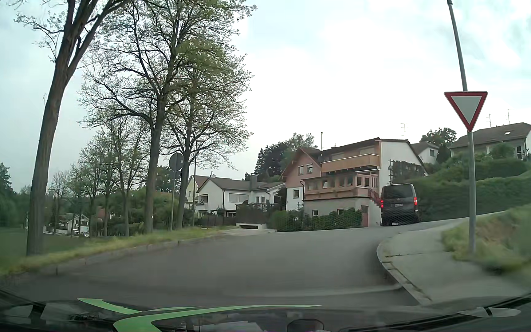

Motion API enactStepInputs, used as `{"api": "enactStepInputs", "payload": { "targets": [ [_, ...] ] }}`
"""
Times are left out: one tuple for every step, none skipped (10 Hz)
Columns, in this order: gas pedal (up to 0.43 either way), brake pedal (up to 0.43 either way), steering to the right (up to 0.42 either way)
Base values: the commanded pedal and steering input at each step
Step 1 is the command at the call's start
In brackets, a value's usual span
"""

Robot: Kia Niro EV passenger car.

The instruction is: Follow the waypoints while adhering to traffic rules and regulations

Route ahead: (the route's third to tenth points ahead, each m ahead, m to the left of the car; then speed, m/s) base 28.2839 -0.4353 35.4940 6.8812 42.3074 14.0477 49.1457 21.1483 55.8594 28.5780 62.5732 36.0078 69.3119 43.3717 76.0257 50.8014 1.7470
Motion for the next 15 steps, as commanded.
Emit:
{"api": "enactStepInputs", "payload": {
  "targets": [
    [0.339,0.0,-0.064],
    [0.37,0.0,-0.088],
    [0.37,0.0,-0.111],
    [0.37,0.0,-0.125],
    [0.37,0.0,-0.13],
    [0.37,0.0,-0.124],
    [0.37,0.0,-0.106],
    [0.37,0.0,-0.079],
    [0.37,0.0,-0.055],
    [0.37,0.0,-0.028],
    [0.37,0.0,-0.002],
    [0.37,0.0,0.026],
    [0.37,0.0,0.054],
    [0.378,0.0,0.073],
    [0.378,0.0,0.081]
  ]
}}
